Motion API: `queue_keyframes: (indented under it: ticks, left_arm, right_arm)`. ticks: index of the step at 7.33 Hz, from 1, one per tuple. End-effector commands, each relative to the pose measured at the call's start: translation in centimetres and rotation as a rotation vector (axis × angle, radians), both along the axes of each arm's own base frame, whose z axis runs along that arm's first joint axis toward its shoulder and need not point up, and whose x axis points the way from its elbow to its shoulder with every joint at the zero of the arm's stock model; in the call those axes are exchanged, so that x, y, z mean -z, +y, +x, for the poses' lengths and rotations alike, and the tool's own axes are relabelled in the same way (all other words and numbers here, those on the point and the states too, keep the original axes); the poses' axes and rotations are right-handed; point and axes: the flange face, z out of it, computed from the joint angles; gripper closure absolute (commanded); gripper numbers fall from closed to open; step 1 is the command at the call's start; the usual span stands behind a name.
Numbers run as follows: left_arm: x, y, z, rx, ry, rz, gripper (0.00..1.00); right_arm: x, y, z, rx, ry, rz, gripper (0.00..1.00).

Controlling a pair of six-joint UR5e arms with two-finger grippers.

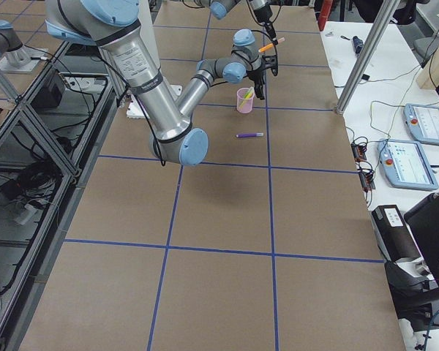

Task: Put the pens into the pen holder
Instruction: 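Carry the orange marker into the cup with left gripper while right moves to purple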

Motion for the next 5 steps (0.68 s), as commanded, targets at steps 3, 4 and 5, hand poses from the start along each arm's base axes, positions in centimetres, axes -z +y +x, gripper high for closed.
queue_keyframes:
  ticks: [3,4,5]
  left_arm:
    - [2.9,4.9,9.2,0.218,0.012,0.043,1.00]
    - [3.4,5.8,10.6,0.242,0.011,0.058,1.00]
    - [3.4,6.9,11.7,0.262,0.027,0.049,1.00]
  right_arm:
    - [-7.7,-3.4,-0.3,0.092,0.134,-0.200,0.01]
    - [-9.0,-3.9,-0.9,0.094,0.153,-0.217,0.01]
    - [-10.2,-4.2,-1.4,0.122,0.179,-0.206,0.01]
